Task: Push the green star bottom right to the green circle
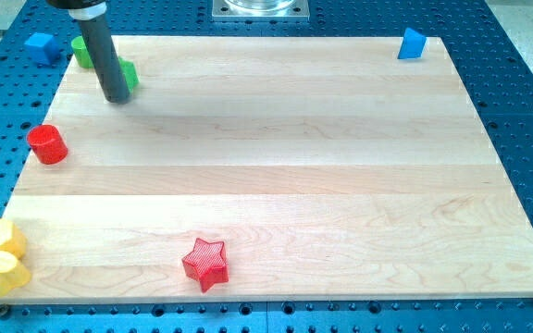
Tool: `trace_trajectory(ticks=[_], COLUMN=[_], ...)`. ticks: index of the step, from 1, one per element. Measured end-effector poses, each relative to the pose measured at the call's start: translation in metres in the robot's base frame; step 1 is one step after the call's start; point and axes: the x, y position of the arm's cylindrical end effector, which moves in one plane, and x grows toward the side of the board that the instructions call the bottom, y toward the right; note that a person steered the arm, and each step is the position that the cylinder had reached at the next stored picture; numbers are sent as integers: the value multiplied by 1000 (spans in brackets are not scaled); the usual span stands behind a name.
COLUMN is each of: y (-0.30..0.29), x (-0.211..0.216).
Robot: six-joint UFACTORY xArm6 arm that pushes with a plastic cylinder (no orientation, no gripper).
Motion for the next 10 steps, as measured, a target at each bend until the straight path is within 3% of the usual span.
trace_trajectory(ticks=[3, 5, 7, 10], y=[-11, 14, -25, -14], x=[-12, -2, -18, -12])
